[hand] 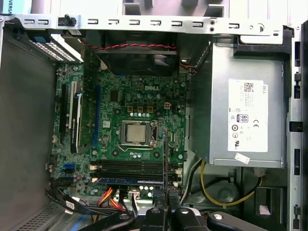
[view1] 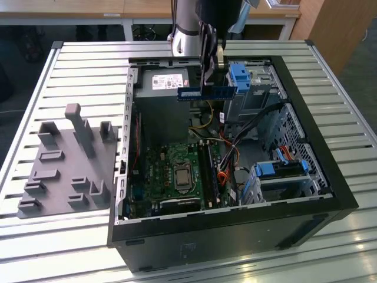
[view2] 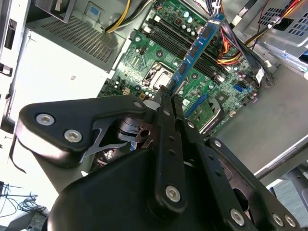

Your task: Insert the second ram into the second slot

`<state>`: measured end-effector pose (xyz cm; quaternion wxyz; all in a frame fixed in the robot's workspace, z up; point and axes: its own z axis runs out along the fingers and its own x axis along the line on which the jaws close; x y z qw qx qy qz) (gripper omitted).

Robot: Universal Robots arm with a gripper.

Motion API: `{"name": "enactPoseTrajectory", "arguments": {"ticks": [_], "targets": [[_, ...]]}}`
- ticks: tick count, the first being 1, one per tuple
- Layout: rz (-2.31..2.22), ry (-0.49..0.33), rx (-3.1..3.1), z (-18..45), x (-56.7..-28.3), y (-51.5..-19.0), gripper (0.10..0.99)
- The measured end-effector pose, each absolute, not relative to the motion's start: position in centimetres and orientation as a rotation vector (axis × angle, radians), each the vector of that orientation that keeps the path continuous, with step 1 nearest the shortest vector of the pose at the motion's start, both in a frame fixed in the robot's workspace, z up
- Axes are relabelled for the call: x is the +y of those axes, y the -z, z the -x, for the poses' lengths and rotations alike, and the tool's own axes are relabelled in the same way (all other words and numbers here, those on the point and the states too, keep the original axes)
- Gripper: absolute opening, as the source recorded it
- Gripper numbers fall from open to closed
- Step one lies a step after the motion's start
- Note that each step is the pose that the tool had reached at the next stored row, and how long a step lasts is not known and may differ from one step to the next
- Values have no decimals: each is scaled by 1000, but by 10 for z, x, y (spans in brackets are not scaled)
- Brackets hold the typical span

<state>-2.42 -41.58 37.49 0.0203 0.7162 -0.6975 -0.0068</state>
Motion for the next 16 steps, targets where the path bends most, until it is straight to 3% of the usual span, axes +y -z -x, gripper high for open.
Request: {"name": "enactPoseTrajectory", "arguments": {"ticks": [16], "targets": [[-2214,6,-2157,24,-424,-375,137]]}}
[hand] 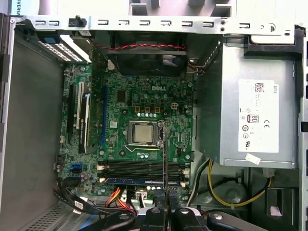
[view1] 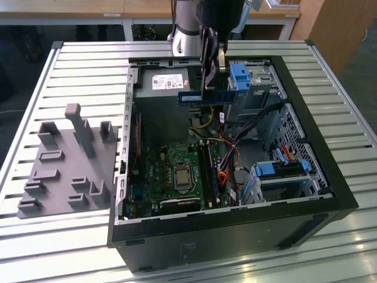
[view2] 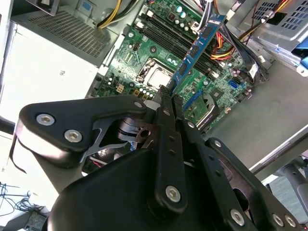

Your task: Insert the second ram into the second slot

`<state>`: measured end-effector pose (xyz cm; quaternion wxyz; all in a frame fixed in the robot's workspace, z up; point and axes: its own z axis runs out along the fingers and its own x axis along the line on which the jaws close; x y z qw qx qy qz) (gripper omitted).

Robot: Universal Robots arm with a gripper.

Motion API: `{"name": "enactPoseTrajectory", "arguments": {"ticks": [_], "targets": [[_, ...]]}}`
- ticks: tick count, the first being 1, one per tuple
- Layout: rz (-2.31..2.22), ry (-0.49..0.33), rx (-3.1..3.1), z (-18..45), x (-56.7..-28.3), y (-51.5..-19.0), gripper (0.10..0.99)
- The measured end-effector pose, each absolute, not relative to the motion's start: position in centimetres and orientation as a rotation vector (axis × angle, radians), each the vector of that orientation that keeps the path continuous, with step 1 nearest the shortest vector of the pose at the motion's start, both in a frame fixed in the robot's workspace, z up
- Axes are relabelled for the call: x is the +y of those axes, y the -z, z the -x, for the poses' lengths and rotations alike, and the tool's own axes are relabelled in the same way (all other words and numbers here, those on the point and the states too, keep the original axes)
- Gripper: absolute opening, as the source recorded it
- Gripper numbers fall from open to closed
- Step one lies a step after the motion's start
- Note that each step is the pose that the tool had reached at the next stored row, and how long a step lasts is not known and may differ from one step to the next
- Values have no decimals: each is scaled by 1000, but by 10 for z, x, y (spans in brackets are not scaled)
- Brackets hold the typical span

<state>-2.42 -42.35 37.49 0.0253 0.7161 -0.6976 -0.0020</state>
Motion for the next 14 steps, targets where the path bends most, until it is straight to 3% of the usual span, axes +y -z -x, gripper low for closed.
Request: {"name": "enactPoseTrajectory", "arguments": {"ticks": [14], "targets": [[-2154,5,-2214,24,-425,-375,137]]}}
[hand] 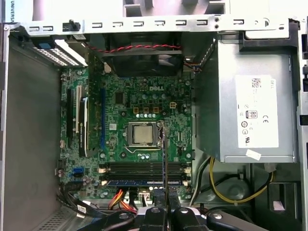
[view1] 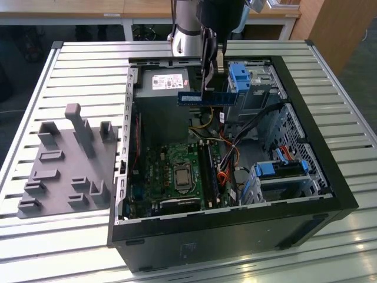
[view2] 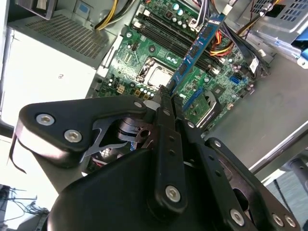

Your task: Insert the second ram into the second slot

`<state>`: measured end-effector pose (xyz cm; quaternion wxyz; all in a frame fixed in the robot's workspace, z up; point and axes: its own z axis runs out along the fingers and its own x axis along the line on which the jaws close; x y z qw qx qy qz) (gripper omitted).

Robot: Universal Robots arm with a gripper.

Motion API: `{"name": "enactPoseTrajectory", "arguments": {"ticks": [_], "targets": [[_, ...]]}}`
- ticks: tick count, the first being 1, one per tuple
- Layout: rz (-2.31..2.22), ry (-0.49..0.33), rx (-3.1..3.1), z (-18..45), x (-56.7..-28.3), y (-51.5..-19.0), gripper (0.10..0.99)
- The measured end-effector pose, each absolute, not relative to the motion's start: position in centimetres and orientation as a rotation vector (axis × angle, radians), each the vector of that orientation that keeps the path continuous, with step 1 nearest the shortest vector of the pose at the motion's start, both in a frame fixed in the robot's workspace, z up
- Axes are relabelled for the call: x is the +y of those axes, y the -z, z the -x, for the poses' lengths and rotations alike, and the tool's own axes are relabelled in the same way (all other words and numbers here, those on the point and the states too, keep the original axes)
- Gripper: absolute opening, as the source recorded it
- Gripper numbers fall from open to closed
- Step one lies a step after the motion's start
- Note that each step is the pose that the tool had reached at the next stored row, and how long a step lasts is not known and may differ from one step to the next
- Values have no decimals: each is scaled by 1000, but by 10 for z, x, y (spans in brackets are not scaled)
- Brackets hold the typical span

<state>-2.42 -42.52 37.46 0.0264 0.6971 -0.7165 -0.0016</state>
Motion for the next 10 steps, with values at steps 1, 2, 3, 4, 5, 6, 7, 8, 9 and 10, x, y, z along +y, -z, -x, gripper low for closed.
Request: {"name": "enactPoseTrajectory", "arguments": {"ticks": [1,2,3,4,5,6,7,8,9,10], "targets": [[-2146,5,-2221,24,-425,-375,137],[-2139,5,-2228,24,-425,-375,137],[-2134,6,-2234,24,-425,-375,137],[-2129,6,-2238,24,-425,-374,137],[-2124,6,-2243,24,-425,-374,137],[-2119,6,-2248,24,-425,-374,137],[-2115,6,-2252,24,-425,-374,137],[-2111,7,-2255,24,-425,-374,137],[-2109,7,-2257,24,-425,-374,137],[-2106,7,-2259,24,-425,-374,137]]}}
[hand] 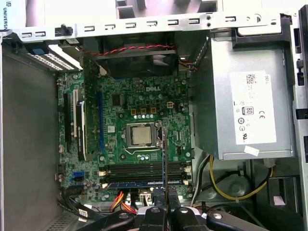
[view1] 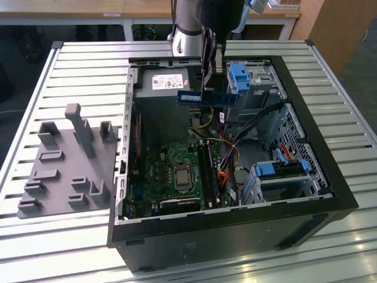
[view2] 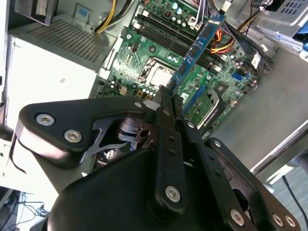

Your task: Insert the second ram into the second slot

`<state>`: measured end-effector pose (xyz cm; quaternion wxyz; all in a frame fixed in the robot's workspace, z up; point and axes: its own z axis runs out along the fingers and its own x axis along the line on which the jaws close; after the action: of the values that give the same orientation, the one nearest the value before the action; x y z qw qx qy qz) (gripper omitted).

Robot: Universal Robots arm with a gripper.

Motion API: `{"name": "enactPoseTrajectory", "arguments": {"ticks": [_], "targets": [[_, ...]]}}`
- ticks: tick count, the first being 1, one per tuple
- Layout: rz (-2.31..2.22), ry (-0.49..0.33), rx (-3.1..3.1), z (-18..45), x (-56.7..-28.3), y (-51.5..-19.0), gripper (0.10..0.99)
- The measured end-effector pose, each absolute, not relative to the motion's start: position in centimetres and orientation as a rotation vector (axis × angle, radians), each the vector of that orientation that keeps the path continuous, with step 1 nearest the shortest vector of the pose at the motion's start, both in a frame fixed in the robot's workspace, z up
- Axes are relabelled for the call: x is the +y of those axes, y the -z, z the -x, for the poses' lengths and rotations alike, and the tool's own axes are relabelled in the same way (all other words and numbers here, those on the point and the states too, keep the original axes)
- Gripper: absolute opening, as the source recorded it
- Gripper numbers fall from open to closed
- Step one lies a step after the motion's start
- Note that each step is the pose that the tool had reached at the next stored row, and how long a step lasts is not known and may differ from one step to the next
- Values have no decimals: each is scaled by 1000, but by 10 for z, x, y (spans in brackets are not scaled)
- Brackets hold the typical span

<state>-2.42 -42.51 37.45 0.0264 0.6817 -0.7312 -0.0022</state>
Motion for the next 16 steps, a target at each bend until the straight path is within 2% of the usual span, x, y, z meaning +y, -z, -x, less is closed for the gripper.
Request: {"name": "enactPoseTrajectory", "arguments": {"ticks": [16], "targets": [[-2063,8,-2299,24,-425,-374,137]]}}
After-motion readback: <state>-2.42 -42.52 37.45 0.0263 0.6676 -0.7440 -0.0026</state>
